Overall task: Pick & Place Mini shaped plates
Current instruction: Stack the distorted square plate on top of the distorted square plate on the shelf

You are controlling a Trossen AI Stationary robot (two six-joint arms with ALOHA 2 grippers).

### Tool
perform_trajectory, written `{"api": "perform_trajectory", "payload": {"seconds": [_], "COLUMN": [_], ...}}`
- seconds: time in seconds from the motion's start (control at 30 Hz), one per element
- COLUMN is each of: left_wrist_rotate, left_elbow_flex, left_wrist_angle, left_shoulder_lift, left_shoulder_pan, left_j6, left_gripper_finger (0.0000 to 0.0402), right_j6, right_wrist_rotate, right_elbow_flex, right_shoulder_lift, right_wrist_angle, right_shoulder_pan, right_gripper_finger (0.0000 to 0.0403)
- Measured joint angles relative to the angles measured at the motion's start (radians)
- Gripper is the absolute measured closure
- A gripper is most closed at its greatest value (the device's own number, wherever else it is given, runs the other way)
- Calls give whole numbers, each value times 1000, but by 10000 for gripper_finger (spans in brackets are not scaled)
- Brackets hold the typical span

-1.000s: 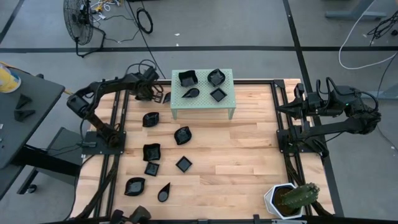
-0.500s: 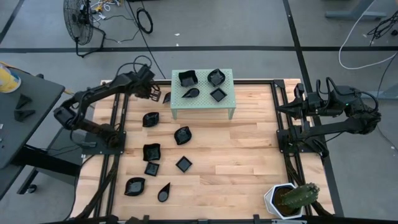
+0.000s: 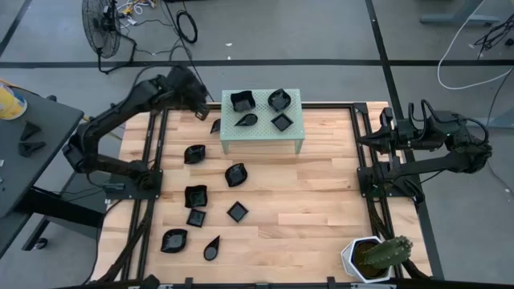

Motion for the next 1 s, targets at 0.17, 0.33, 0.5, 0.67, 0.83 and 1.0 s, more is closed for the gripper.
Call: {"api": "perform_trajectory", "payload": {"seconds": [0.17, 0.33, 0.5, 0.67, 0.83, 1.0], "left_wrist_rotate": [1, 0, 1, 18, 65, 84], "left_elbow_flex": [115, 202, 274, 327, 349, 349], "left_wrist_angle": [13, 22, 24, 33, 70, 71], "left_shoulder_lift": [32, 92, 172, 254, 333, 384], "left_shoulder_pan": [-70, -125, -157, -173, -188, -201], "left_j6": [111, 252, 407, 456, 459, 459], "left_gripper_finger": [401, 401, 400, 400, 400, 400], "right_j6": [0, 0, 0, 0, 0, 0], "right_wrist_rotate": [0, 0, 0, 0, 0, 0], "right_elbow_flex": [0, 0, 0, 0, 0, 0], "right_shoulder_lift": [0, 0, 0, 0, 0, 0], "right_wrist_angle": [0, 0, 0, 0, 0, 0], "right_shoulder_pan": [0, 0, 0, 0, 0, 0], "right_gripper_finger": [399, 399, 399, 399, 399, 399]}}
